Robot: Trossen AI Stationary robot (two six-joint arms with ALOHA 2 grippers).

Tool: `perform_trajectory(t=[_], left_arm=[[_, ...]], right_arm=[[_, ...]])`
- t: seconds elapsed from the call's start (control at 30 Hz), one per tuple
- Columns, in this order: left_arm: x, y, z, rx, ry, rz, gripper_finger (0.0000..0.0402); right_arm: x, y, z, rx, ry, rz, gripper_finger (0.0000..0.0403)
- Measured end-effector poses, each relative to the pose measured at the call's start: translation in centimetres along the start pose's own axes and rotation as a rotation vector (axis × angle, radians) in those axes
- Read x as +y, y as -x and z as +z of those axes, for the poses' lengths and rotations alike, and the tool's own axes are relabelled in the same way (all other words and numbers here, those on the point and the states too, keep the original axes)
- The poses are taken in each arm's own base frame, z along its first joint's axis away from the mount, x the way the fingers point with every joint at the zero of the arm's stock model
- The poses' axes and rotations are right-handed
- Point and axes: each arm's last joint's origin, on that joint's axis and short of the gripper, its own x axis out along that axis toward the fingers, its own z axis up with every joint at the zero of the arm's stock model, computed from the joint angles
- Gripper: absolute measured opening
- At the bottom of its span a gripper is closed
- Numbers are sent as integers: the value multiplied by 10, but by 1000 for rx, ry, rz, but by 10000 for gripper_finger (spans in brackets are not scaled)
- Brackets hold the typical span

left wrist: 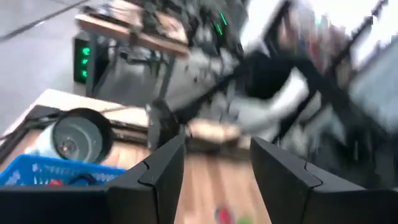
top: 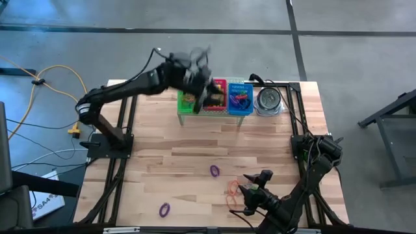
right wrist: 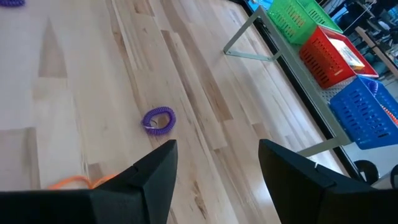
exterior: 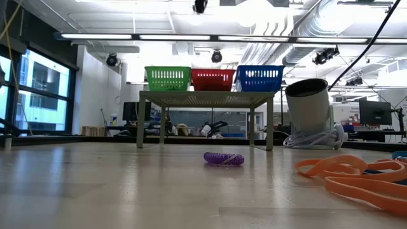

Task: Pick & Place Office Desk Supplies
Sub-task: Put the bottom violet spring keychain into the blue bin on the shelf

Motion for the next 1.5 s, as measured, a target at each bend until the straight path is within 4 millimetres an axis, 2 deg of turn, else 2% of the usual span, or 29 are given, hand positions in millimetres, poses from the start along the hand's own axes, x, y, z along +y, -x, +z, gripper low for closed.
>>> perform_trajectory(t=[0.13,0.27,0.33,0.47,0.57,0.67,0.8,0.93,1.13,1.27,1.33,1.5], left_arm=[[-47,-6,-25,202,-176,55,179],[-83,-12,-60,462,-228,208,179],[-102,-16,-76,557,-202,227,179],[-142,-26,-104,679,-113,125,179],[-167,-28,-118,732,-156,77,179],[-183,-31,-128,741,-259,90,179],[-187,-34,-134,743,-363,136,179],[-180,-39,-139,782,-392,152,179],[-154,-40,-148,921,-321,207,179],[-139,-40,-156,980,-248,180,179],[-131,-40,-165,1004,-187,184,179],[-120,-25,-202,1148,-49,294,179]], right_arm=[[1,0,0,-1,-12,8,215],[1,0,1,-18,-17,4,215],[2,-2,3,-47,-39,-4,215],[4,-10,11,-119,-93,-31,215],[7,-20,13,-127,-103,-57,215],[6,-34,15,-24,-127,-44,215],[2,-53,20,121,-181,-12,215],[4,-59,15,119,-159,-14,215],[5,-70,-9,163,-120,-54,215],[6,-72,-13,209,-131,-41,215],[6,-74,-12,242,-140,-29,215],[7,-74,-12,269,-150,-10,215]])
